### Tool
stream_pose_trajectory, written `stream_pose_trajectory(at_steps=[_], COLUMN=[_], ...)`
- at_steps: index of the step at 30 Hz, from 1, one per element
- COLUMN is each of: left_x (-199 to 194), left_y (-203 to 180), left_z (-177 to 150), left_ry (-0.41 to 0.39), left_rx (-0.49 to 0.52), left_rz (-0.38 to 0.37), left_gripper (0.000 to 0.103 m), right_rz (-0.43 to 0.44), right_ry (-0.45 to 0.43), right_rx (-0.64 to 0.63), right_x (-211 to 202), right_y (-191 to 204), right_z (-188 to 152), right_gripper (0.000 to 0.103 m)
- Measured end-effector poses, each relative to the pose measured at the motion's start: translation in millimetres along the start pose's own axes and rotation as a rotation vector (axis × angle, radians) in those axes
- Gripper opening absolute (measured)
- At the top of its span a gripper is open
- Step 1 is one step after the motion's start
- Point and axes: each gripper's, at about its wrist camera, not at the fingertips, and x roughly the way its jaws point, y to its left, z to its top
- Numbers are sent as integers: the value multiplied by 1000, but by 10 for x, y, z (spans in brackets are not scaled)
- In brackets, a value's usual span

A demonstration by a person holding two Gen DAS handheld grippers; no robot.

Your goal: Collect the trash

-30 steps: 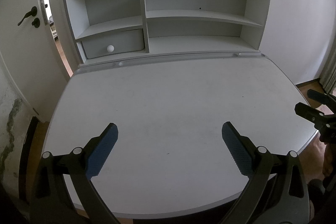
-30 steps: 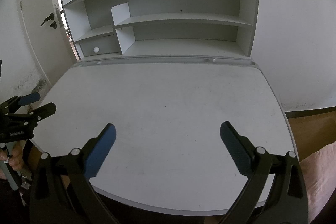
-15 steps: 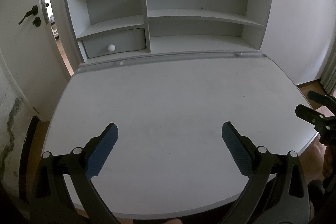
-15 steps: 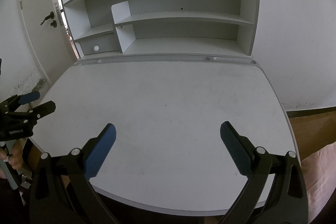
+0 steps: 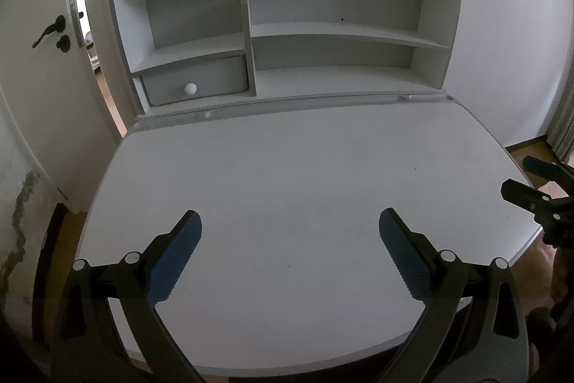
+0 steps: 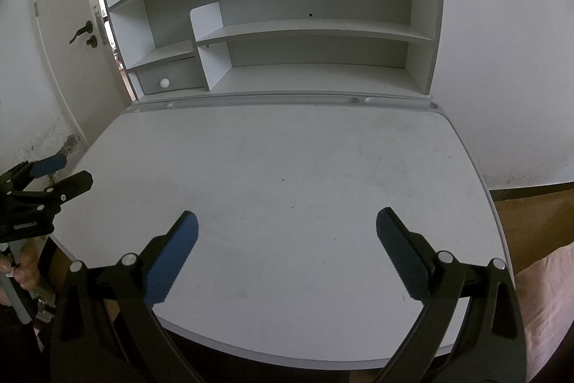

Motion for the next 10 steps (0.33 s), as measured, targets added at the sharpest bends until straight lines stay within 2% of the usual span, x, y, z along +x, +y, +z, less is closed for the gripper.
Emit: stream_pose_trajectory(at_steps=[10], left_x=[42], left_y=[4], left_z=[-5], left_ry=[31], left_rx=[-11], left_rz=[-5], left_gripper=[96], right_rz=[4], right_ry=[0], right_rx=[-2], right_x=[-9], right_y=[-19], right_z=[0], right_gripper=[96])
